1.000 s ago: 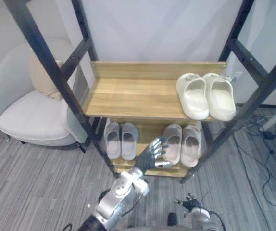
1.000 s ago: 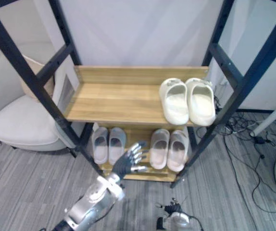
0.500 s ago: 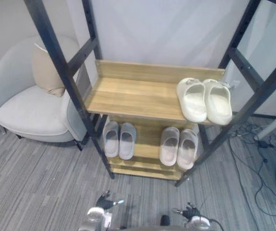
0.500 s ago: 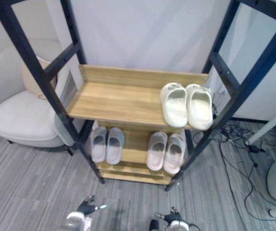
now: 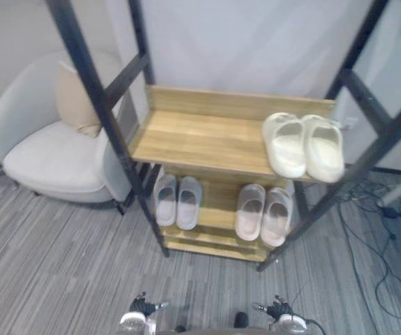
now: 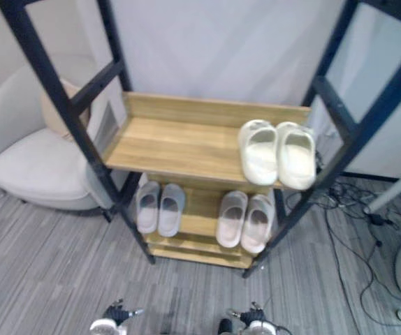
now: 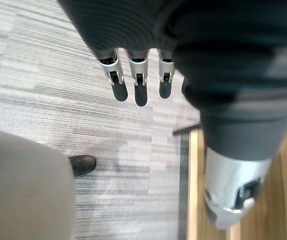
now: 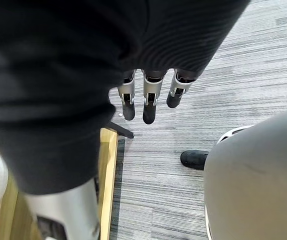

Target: Organize the slippers on the shoe rack

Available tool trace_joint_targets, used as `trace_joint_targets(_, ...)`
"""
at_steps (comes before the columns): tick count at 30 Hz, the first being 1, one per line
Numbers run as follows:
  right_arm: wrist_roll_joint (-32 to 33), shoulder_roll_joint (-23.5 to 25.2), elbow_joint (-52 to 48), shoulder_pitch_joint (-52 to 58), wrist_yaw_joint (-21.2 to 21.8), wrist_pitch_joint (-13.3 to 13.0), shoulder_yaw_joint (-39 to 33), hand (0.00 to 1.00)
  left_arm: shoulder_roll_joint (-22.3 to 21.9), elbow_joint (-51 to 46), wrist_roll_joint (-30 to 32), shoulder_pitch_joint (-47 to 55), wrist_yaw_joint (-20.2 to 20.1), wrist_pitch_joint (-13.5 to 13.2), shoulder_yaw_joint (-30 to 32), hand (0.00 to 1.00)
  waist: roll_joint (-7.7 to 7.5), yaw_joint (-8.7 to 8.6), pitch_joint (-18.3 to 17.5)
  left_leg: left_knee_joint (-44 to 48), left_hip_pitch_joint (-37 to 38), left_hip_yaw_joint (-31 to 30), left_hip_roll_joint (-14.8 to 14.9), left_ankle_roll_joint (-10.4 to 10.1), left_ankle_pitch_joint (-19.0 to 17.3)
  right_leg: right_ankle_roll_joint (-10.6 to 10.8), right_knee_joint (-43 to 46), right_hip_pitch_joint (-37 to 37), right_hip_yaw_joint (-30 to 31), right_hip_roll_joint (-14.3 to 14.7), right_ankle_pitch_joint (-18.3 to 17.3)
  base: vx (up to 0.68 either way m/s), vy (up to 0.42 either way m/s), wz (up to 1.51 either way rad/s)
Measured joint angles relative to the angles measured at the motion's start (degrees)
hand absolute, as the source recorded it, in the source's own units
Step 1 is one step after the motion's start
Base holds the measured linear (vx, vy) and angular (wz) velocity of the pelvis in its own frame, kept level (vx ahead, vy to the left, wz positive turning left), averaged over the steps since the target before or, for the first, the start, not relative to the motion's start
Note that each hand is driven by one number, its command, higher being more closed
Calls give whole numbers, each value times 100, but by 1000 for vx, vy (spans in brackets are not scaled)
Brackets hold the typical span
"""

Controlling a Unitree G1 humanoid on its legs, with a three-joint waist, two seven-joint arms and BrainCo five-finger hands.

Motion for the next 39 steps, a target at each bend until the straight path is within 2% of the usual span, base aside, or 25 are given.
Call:
trace_joint_targets(1, 0, -8, 5, -31, -1, 0, 1, 0, -13, -13, -2, -4, 2, -10, -5, 0, 17, 17, 12, 51, -85, -55, 15, -21, 13, -22, 131, -73, -73, -18, -72, -68, -73, 120)
trace_joint_targets(3, -7, 16, -3, -213, -1, 0, 1, 0, -46, -69, -10, 65, 7, 2, -10, 0, 91, 72, 66, 139, -455, -245, -19, -286, 227, -185, 561, -369, -119, -65, -422, -88, -68, 112)
trace_joint_targets(5, -15, -33, 2, -225, -7, 2, -40, 0, -51, -143, -16, 7, 4, -30, -36, 0, 107, 147, 108, 517, -607, 424, 238, -79, -19, -276, 684, -445, -518, -180, -478, -67, -15, 93)
trace_joint_targets(6, -29, -71, -69, -182, 0, -55, -145, 0, -60, -139, -12, -11, 3, -10, -41, 0, 116, 129, 115, 981, -603, 1015, 445, 0, -323, -263, 823, -425, -718, -221, -554, 20, -6, 76)
trace_joint_targets(8, -42, -168, -314, 50, 3, -101, -238, 0, -100, -77, -12, 18, 1, -11, -42, 0, 151, 22, 98, 795, -462, 1422, 622, -120, -487, -177, 954, -338, -1031, -232, -684, -3, 16, 97)
trace_joint_targets(11, -225, -167, -459, 399, 62, -95, -423, 0, 61, -64, -17, 24, -12, -27, -45, 0, -169, 26, 53, 469, -392, 1083, 214, -17, -430, 114, 1695, -486, -1231, -707, -1117, 4, 94, 76)
trace_joint_targets(12, -228, -178, -446, 498, 77, -80, -438, 0, 111, -58, -16, 46, -9, -20, -54, 0, -291, -14, 80, 548, -359, 947, 33, 78, -497, 288, 2228, -544, -1262, -1063, -1342, 28, 87, 45)
trace_joint_targets(13, -231, -179, -442, 533, 83, -74, -436, 0, 120, -59, -17, 45, -8, -21, -68, 0, -309, -18, 80, 585, -355, 915, -30, 109, -528, 328, 2406, -554, -1256, -1159, -1386, 65, 114, 60)
trace_joint_targets(14, -241, -221, -409, 567, 89, -25, -392, 0, 139, -60, -30, 39, -4, -26, -177, 0, -318, -23, 106, 699, -325, 784, -194, 185, -604, 203, 3232, -794, -815, -1464, -1335, 63, 114, 65)
trace_joint_targets(15, -238, -254, -433, 530, 87, -20, -405, 0, 134, -63, -106, 37, -1, -41, -229, 0, -268, -34, 140, 785, -311, 599, -299, 234, -600, -200, 4074, -1238, 6, -1496, -1084, 81, 137, 70)
trace_joint_targets(16, -241, -255, -431, 493, 81, -18, -401, 0, 128, -67, -134, 35, -1, -42, -238, 0, -244, -35, 159, 801, -285, 517, -313, 258, -593, -312, 4287, -1376, 294, -1435, -1025, 102, 82, 92)
trace_joint_targets(17, -251, -237, -438, 417, 78, -20, -335, 0, 134, -94, -171, 2, 5, -36, -250, 0, -180, -35, 171, 873, -302, 214, -282, 277, -590, -137, 4489, -1593, 1196, -868, -1347, 131, -17, 124)
trace_joint_targets(18, -244, -218, -443, 358, 80, -31, -207, 0, 158, -94, -239, 4, 14, -36, -202, 0, -208, -38, 165, 844, -331, -141, -273, 265, -512, -74, 4291, -1602, 1853, -261, -1661, 127, -70, 145)
trace_joint_targets(20, -238, -174, -451, 385, 80, -52, -205, 0, 101, -91, -243, -79, 9, -40, -179, 0, -252, -66, 153, 670, -321, -732, -390, 188, -329, 13, 3516, -1447, 2290, 256, -1830, 98, -163, 173)
trace_joint_targets(21, -237, -159, -448, 365, 81, -51, -206, 0, 73, -84, -242, -81, 9, -41, -163, 0, -281, -67, 139, 574, -306, -942, -444, 135, -243, 22, 3119, -1408, 2433, 359, -1801, 137, -244, 194)
trace_joint_targets(22, -230, -98, -464, 332, 94, -77, -205, 0, 65, -51, -237, -90, 3, -40, -156, 0, -315, -63, 134, 537, -312, -1263, -547, 53, -186, -141, 2397, -1221, 2420, 392, -1563, 152, -254, 140)
trace_joint_targets(24, -233, -101, -439, 252, 112, -110, -225, 0, -3, -34, -218, -54, 3, -38, -143, 0, -88, 25, 86, 202, -219, -1448, -391, -113, -1, -243, 1953, -929, 2042, 417, -1379, 115, -181, 95)
trace_joint_targets(26, -240, 5, -414, 190, 130, -105, -190, 0, -72, 4, -196, 31, 3, -39, -20, 0, 9, 41, 49, -177, -135, -1380, -201, -187, 151, -320, 1655, -788, 1797, 488, -1260, 65, -124, 57)
trace_joint_targets(29, -251, 51, -378, 130, 133, -93, -164, 0, -83, 43, -174, 30, 0, -44, 64, 0, 14, 17, 82, -200, -195, -1342, -133, -295, 292, -339, 1562, -550, 1317, 486, -1255, 18, -100, 78)
trace_joint_targets(30, -250, 59, -262, 123, 131, -92, -148, 0, -68, 38, -170, 15, 2, -56, 61, 0, -48, 20, 116, -155, -219, -1170, -131, -295, 357, -348, 1540, -418, 1087, 450, -1264, -30, -41, 95)
trace_joint_targets(32, -246, 84, -229, 121, 130, -85, -161, 0, -60, 21, -173, -3, 3, -73, 57, 0, -61, 7, 81, -147, -448, -346, -13, -2, 333, -421, 1478, -404, 670, 379, -1311, -63, -11, 104)
trace_joint_targets(34, -221, 51, -278, 151, 103, -88, -246, 0, -80, 53, -171, -195, 0, -34, 59, 0, -139, -81, 135, 543, -850, 1723, 481, 437, 66, -380, 1543, -423, -118, 71, -1435, -75, 42, 142)
trace_joint_targets(35, -221, 34, -292, 156, 99, -91, -246, 0, -105, 49, -171, -203, -1, -34, 58, 0, -126, -95, 129, 658, -915, 2056, 582, 489, 32, -329, 1606, -415, -252, 28, -1497, -34, 52, 142)
trace_joint_targets(36, -227, 15, -312, 171, 96, -84, -238, 0, -136, 48, -171, -200, -5, -38, 60, 0, -103, -106, 119, 716, -949, 2284, 646, 334, -30, -270, 1747, -408, -418, -33, -1618, 11, 97, 124)
trace_joint_targets(39, -230, 87, -314, 150, 92, -47, -197, 0, -51, 14, -193, -199, 3, -41, 84, 0, -214, 19, 138, 803, -1064, 1774, 143, 402, -167, -57, 2003, -342, -318, -240, -2116, 45, 140, 111)
